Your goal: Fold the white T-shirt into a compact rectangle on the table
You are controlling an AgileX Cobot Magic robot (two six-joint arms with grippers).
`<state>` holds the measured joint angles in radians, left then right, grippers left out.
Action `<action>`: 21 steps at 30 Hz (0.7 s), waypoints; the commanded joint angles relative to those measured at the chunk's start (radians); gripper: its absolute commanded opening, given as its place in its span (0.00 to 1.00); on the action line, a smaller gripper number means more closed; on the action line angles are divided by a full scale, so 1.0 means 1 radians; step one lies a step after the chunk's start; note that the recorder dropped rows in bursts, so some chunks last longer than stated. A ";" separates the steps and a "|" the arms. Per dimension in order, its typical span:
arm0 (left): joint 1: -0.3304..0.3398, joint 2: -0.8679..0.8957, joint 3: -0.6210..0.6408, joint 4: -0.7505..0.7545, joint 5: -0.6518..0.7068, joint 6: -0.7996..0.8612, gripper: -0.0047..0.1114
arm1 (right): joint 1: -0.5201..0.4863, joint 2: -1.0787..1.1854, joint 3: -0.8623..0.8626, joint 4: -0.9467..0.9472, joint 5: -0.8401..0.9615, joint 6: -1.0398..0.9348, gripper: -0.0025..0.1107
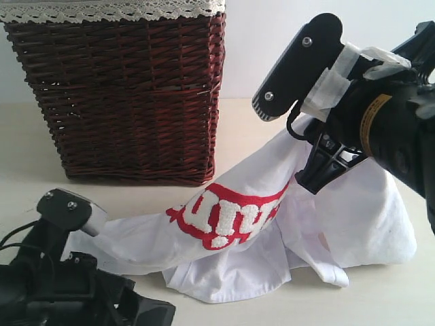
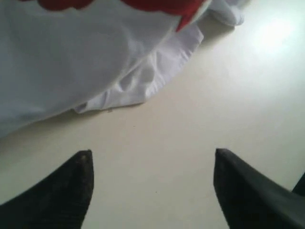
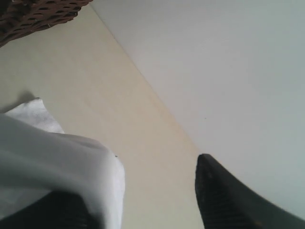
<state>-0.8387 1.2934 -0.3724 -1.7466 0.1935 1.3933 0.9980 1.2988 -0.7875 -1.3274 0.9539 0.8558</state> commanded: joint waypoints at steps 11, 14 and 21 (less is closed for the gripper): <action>0.001 0.099 -0.090 0.002 0.022 0.251 0.65 | -0.005 -0.008 0.002 -0.013 -0.011 0.003 0.50; 0.001 0.138 -0.107 0.002 0.065 0.073 0.61 | -0.005 -0.008 0.002 -0.013 -0.011 0.003 0.50; 0.001 0.265 -0.138 0.002 -0.042 0.059 0.50 | -0.005 -0.008 0.002 -0.009 -0.011 -0.003 0.50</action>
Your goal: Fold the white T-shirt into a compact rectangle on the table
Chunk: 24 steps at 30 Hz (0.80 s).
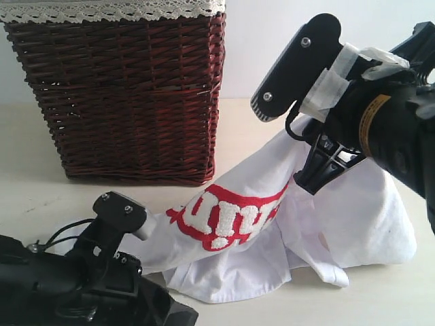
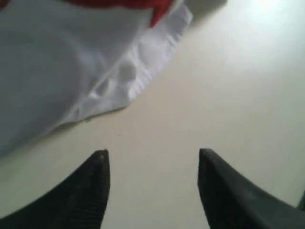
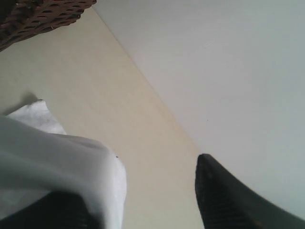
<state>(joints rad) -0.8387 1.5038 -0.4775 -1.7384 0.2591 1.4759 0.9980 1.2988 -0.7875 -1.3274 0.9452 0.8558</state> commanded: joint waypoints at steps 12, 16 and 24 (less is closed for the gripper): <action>0.074 0.235 -0.154 -0.006 -0.133 -0.032 0.55 | -0.005 -0.008 0.002 -0.006 0.009 -0.008 0.50; 0.110 0.235 -0.154 -0.006 -0.114 -0.009 0.55 | -0.005 -0.008 0.002 -0.007 0.009 -0.010 0.50; 0.112 0.236 -0.195 -0.006 0.046 0.077 0.54 | -0.005 -0.008 0.002 -0.005 0.009 -0.016 0.50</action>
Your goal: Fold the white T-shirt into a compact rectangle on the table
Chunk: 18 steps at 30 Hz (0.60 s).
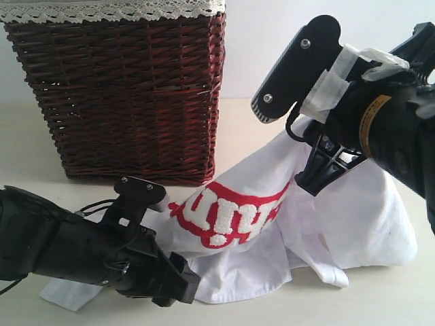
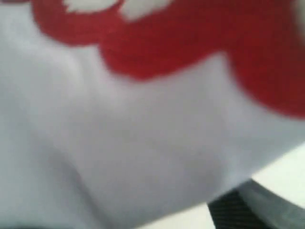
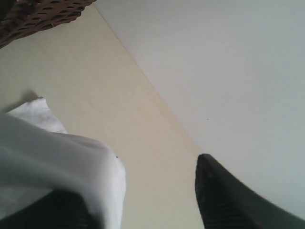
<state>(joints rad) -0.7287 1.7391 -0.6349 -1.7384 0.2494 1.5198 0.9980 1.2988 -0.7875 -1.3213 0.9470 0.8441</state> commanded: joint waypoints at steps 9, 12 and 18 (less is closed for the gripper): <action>0.002 0.059 -0.077 -0.006 0.009 0.035 0.54 | -0.005 -0.008 0.002 0.004 0.007 -0.004 0.50; 0.002 0.104 -0.084 -0.006 -0.042 0.047 0.54 | -0.005 -0.008 0.002 0.004 0.007 -0.006 0.50; 0.002 0.157 -0.119 -0.006 0.024 0.047 0.54 | -0.005 -0.008 0.002 0.004 0.007 -0.006 0.50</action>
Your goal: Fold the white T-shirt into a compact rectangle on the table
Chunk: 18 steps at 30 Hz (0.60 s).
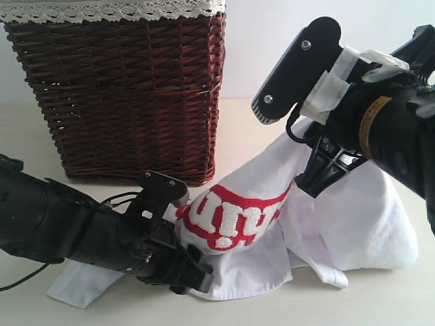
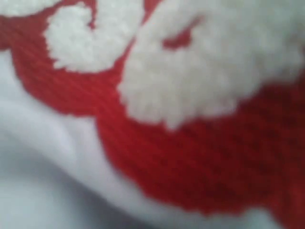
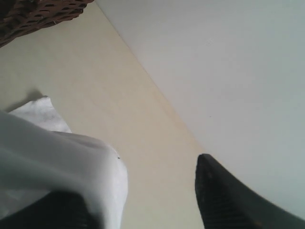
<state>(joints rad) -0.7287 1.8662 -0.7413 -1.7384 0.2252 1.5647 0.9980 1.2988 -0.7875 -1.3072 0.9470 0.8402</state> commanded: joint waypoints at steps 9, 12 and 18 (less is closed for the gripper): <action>0.002 0.022 -0.026 0.010 0.433 0.030 0.17 | -0.005 -0.008 0.002 -0.010 0.007 -0.002 0.50; 0.002 -0.002 -0.026 0.054 0.435 -0.016 0.04 | -0.005 -0.008 0.002 -0.010 0.023 -0.010 0.50; 0.002 -0.107 -0.026 0.161 0.549 -0.117 0.04 | -0.005 -0.008 -0.048 0.041 0.194 0.003 0.50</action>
<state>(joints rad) -0.7246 1.8132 -0.7609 -1.6155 0.6832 1.4816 0.9980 1.2973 -0.7923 -1.2927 1.0528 0.8213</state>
